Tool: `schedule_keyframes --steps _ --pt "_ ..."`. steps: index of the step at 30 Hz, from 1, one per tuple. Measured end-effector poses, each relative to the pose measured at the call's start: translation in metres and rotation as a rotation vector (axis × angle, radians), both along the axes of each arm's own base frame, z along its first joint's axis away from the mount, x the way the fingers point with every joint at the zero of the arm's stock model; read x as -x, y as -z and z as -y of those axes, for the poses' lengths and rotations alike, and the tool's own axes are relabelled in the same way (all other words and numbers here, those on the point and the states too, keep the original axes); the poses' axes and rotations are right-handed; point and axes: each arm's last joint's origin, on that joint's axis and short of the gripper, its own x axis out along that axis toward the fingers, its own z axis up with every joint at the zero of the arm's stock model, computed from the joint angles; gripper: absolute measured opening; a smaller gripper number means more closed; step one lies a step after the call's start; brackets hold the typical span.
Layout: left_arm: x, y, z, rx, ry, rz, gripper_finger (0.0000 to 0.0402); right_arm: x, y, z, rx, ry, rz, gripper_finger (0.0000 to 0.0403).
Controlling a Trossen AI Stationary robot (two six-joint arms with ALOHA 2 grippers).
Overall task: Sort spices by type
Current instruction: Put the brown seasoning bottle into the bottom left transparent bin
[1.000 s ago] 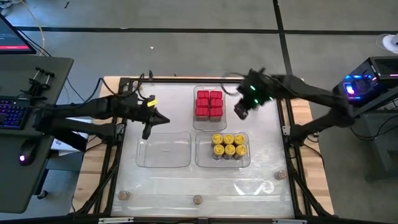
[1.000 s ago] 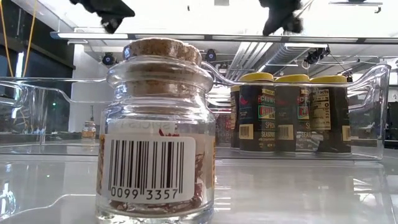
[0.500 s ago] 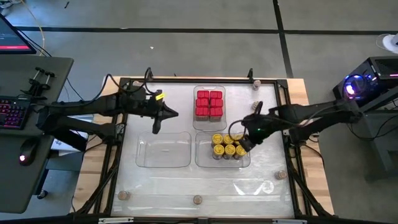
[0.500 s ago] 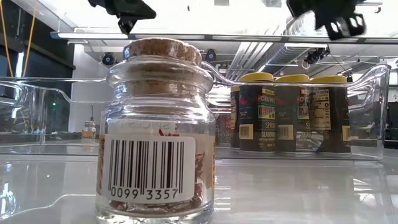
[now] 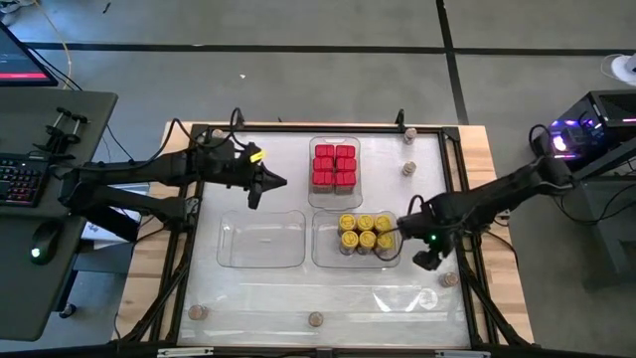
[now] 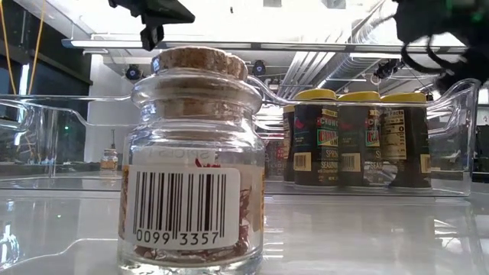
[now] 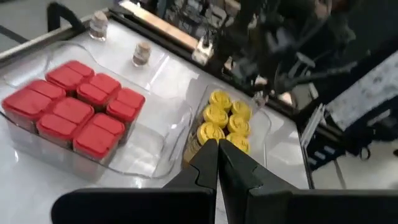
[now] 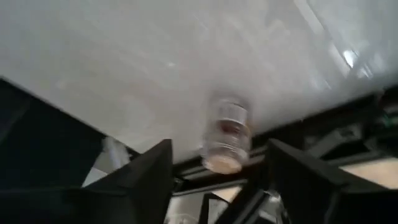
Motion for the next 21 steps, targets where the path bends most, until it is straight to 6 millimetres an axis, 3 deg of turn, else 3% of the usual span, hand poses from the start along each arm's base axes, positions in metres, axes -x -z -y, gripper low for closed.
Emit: schedule_keyframes --steps 6,12,21 --pt "-0.003 -0.008 -0.001 -0.011 -0.035 0.090 0.0000 0.014 0.011 -0.011 0.031 0.018 -0.117 0.0313" --pt "-0.003 -0.009 -0.002 -0.040 -0.026 0.097 0.0000 0.017 0.002 -0.032 0.043 -0.007 -0.118 0.0319" --pt "-0.003 -0.009 -0.002 -0.081 -0.011 0.091 0.0000 0.026 0.015 -0.048 0.082 0.080 -0.167 0.0319"
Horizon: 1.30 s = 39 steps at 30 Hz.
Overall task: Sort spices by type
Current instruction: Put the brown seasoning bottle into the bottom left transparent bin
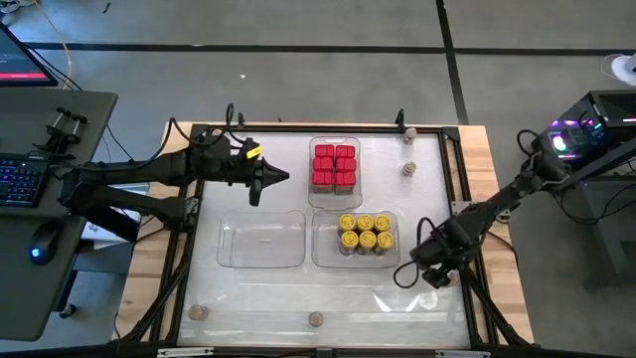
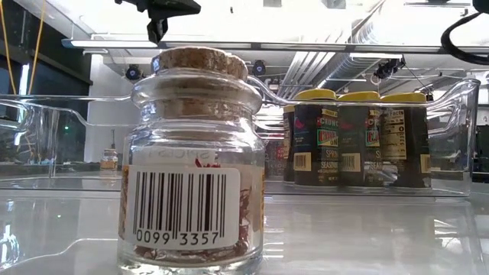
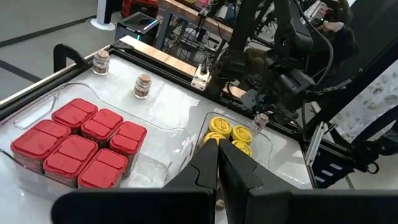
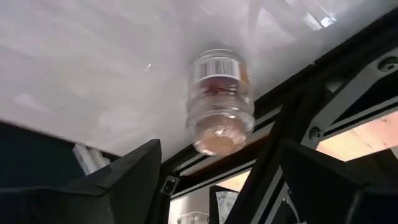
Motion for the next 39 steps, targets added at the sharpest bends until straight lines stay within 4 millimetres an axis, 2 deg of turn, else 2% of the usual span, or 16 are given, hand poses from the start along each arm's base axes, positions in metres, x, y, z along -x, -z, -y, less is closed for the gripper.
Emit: schedule_keyframes --steps 10,31,33,35,36,39 --pt "0.000 0.000 0.000 -0.001 0.000 0.000 0.0000 0.004 0.017 0.001 0.033 0.103 -0.030 0.0307" --pt "0.000 0.000 0.000 -0.031 0.020 -0.003 0.0000 0.007 0.021 -0.007 0.032 0.164 -0.049 0.0171" --pt "0.000 0.000 0.000 -0.051 0.026 -0.004 0.0000 0.005 0.018 -0.009 0.019 0.157 -0.038 0.0168" --pt "0.001 -0.001 0.000 -0.079 0.035 -0.002 0.0000 0.000 0.011 -0.012 0.005 0.141 0.008 0.0138" --pt "0.002 -0.002 0.001 -0.097 0.040 0.001 0.0000 -0.001 0.007 -0.014 0.009 0.133 0.019 0.0137" --pt "0.008 -0.010 0.001 -0.144 0.051 0.013 0.0000 -0.009 -0.016 -0.023 -0.009 0.118 0.075 0.0137"
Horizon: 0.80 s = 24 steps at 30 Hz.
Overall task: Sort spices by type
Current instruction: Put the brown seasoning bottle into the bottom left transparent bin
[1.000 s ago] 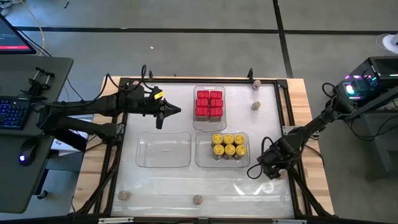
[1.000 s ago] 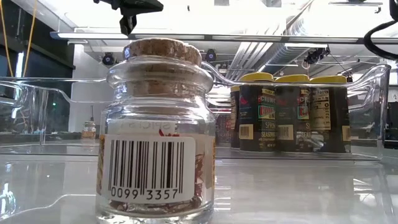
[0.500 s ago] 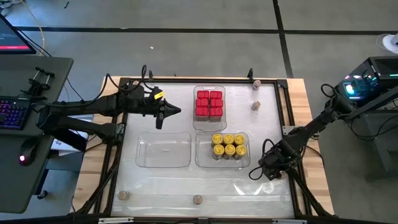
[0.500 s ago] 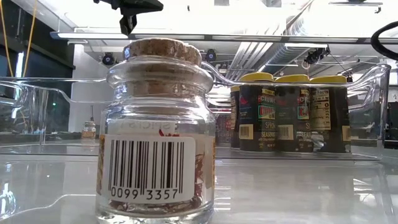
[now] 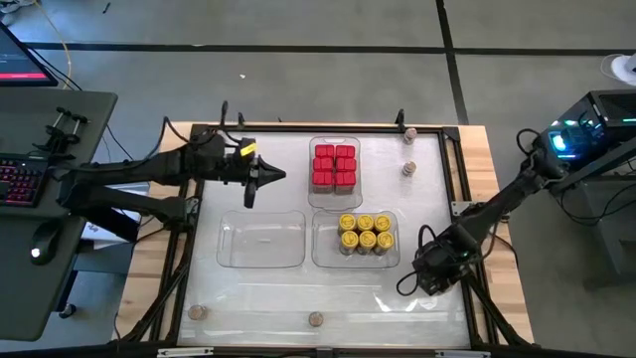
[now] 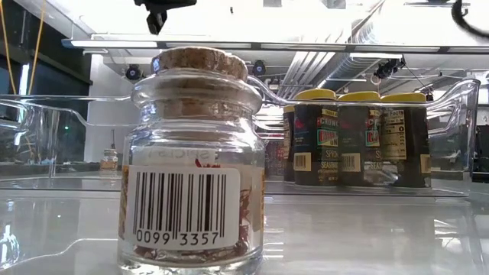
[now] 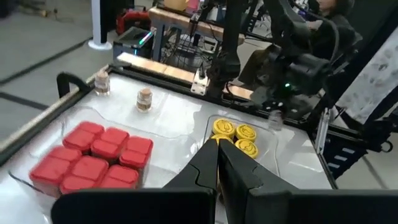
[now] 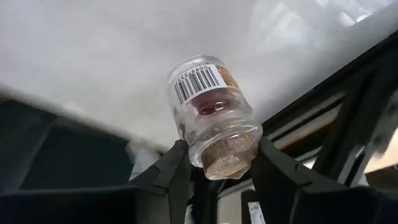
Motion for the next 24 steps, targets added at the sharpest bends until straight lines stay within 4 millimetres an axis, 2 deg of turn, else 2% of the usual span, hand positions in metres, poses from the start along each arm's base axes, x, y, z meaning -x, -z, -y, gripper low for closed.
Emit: schedule_keyframes --steps 6,13,17,20,24 --pt "0.019 -0.022 0.002 -0.071 -0.006 -0.030 0.0000 -0.018 -0.062 -0.011 0.032 0.032 0.204 0.0136" --pt "0.032 -0.022 0.004 -0.053 -0.035 -0.097 0.0000 -0.055 -0.113 0.005 0.184 0.188 0.586 0.0136" --pt "0.037 -0.010 0.005 0.025 -0.054 -0.222 0.0000 -0.096 -0.121 0.023 0.250 0.149 0.744 0.0132" --pt "0.042 -0.002 0.008 0.083 -0.059 -0.313 0.0000 -0.137 -0.119 0.036 0.266 0.063 0.834 0.0109" --pt "0.048 0.006 0.020 0.113 0.027 -0.416 0.0000 -0.196 -0.117 0.057 0.295 -0.073 0.925 0.0073"
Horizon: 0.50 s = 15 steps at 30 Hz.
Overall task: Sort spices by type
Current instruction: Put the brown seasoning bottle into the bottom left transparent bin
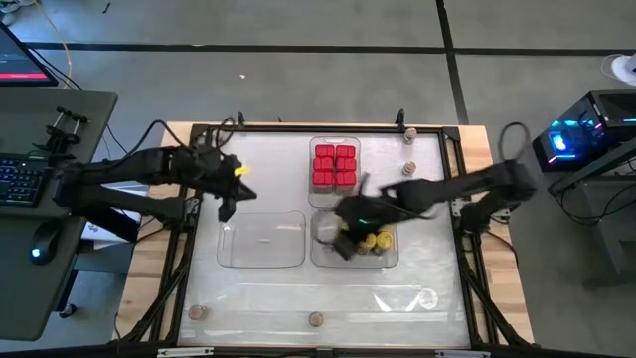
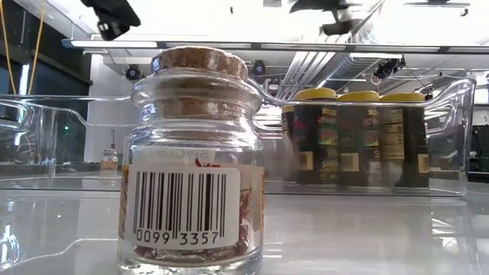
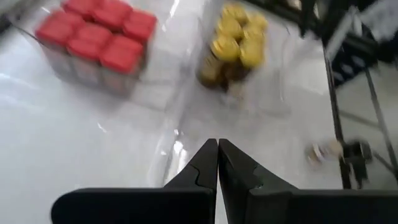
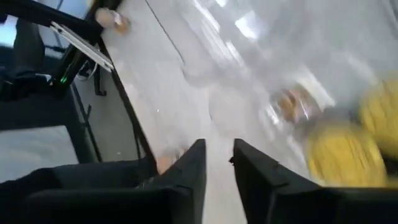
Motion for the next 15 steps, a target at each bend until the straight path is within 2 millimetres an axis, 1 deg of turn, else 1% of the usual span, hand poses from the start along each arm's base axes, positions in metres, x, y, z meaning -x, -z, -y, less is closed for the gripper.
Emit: schedule_keyframes --steps 4,5,7,10,15 --pt "0.005 0.005 0.010 0.003 0.003 -0.069 0.0000 -0.051 0.002 0.017 0.084 -0.114 0.048 0.0022" --pt "0.006 0.006 0.011 -0.009 0.000 -0.084 0.0000 -0.061 0.002 0.020 0.099 -0.142 0.054 0.0010" --pt "0.008 0.007 0.013 -0.030 -0.013 -0.102 0.0000 -0.073 0.001 0.024 0.133 -0.187 0.034 0.0002" --pt "0.009 0.009 0.015 -0.042 -0.027 -0.126 0.0000 -0.079 -0.007 0.029 0.174 -0.238 -0.009 0.0010" --pt "0.009 0.009 0.017 -0.047 -0.038 -0.126 0.0000 -0.074 -0.015 0.031 0.237 -0.272 -0.057 0.0015"
